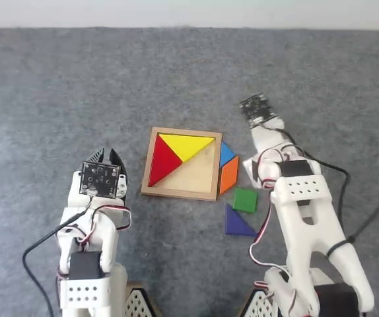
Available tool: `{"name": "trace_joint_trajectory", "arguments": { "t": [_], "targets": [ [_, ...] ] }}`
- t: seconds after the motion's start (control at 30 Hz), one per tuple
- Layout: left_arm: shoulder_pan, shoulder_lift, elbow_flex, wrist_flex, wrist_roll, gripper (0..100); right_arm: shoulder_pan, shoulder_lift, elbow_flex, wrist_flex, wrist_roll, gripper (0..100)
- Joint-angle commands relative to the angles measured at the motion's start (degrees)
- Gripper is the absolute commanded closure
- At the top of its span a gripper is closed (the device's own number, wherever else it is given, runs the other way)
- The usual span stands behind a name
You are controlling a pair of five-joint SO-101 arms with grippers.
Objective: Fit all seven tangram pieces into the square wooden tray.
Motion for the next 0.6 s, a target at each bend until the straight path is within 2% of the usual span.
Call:
{"name": "trace_joint_trajectory", "arguments": {
  "t": [0.0, 0.2, 0.33, 0.43, 0.5, 0.57],
  "targets": [
    [0.44, -0.88, -0.57, 0.26, -1.32, 94, -1.54, -0.31, -0.79, 3.12, 1.67, 96.0],
    [0.70, -0.88, -0.57, 0.88, -1.41, 94, -4.79, 0.13, -0.79, 5.49, 1.41, 96.0],
    [0.70, -0.88, -0.57, 1.14, -1.41, 94, -4.00, -1.89, -1.23, 9.54, 0.00, 96.0],
    [0.70, -0.88, -0.57, 1.93, -1.49, 94, 1.63, -8.22, -3.60, 16.40, 2.55, 96.0],
    [0.70, -0.88, -0.75, 2.73, -1.49, 94, 7.78, -13.23, -5.36, 22.20, 3.69, 95.9],
    [0.70, -0.88, -0.75, 2.73, -1.58, 94, 14.73, -17.19, -5.98, 26.77, 8.18, 93.8]
  ]
}}
